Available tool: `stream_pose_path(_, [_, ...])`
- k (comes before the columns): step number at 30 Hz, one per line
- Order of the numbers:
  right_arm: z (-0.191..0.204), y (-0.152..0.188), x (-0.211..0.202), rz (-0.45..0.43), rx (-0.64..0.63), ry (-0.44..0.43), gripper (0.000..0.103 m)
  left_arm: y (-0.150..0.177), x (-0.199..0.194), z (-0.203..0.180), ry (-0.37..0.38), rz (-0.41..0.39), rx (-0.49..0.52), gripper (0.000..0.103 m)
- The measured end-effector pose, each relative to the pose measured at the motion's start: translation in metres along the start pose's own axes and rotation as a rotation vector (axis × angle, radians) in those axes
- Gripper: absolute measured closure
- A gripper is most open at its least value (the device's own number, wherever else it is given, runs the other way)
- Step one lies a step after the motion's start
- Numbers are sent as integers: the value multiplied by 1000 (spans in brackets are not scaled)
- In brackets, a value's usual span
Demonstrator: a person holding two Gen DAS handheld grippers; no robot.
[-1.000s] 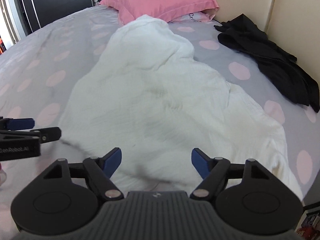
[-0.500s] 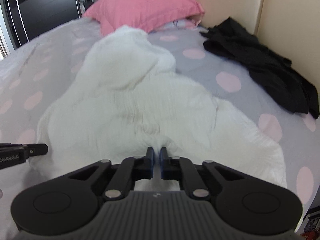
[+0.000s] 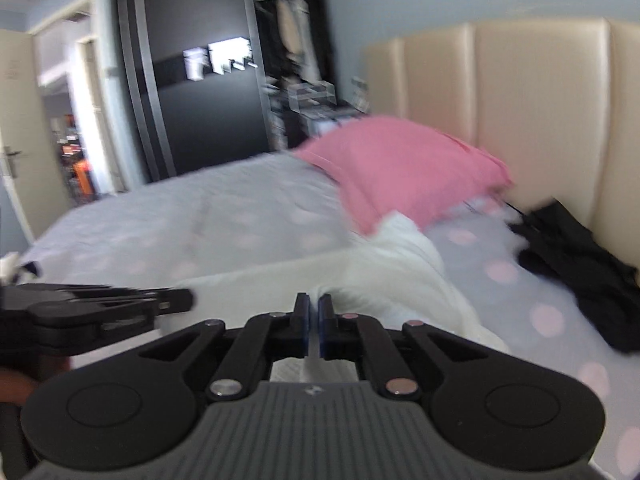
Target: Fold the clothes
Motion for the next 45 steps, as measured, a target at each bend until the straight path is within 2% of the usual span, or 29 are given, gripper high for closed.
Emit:
stream_pose_path(5, [104, -9, -13, -7, -39, -222, 98, -16, -77, 74, -114, -105, -40, 101])
stream_pose_path(8, [157, 7, -15, 36, -35, -353, 98, -2, -119, 117, -182, -110, -39, 101])
stream_pose_path(10, [190, 22, -15, 83, -27, -434, 98, 16, -142, 145, -227, -82, -39, 101])
stream_pose_path(14, [226, 73, -13, 200, -14, -486, 98, 72, -171, 195, -302, 28, -62, 101])
stream_pose_path(18, [261, 123, -11, 319, -1, -533, 98, 137, -175, 223, -329, 155, -94, 101])
stream_pose_path(20, [261, 147, -7, 374, 16, -512, 98, 166, -170, 229, -328, 220, -106, 101])
stream_pose_path(23, [246, 158, -3, 397, 40, -471, 97, 210, -169, 239, -327, 303, -106, 101])
stream_pose_path(26, [231, 168, 0, 420, 63, -430, 87, 234, -169, 242, -312, 364, -96, 101])
stream_pose_path(27, [226, 171, 1, 428, 70, -416, 80, 238, -167, 242, -302, 384, -85, 100])
stream_pose_path(28, [221, 174, 2, 436, 78, -402, 65, 243, -166, 243, -291, 404, -74, 99])
stream_pose_path(29, [216, 178, 3, 443, 86, -388, 59, 245, -166, 243, -282, 409, -67, 98])
stream_pose_path(32, [202, 188, 5, 466, 109, -346, 55, 239, -162, 242, -262, 410, -41, 81])
stream_pose_path(33, [197, 191, 6, 473, 117, -333, 51, 236, -159, 241, -260, 401, -36, 71])
stream_pose_path(34, [192, 195, 7, 481, 124, -319, 44, 233, -156, 241, -259, 393, -31, 57])
stream_pose_path(36, [184, 200, 18, 496, 145, -289, 36, 232, -145, 237, -251, 390, -23, 43])
stream_pose_path(40, [171, 210, 52, 525, 196, -228, 35, 244, -117, 238, -260, 437, -27, 43])
stream_pose_path(45, [156, 229, 94, 578, 260, -160, 30, 273, -87, 260, -314, 533, -92, 44])
Point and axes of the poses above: each gripper's, at about its wrist camera, not at the fingertips, and x roughly the way its jaws point, z to its left, y to its underside, the point moved 7 cm from there along x, roughly the way its jaws point, and after that the axes turned 12 degrees about -y, right-handed, at the moved point
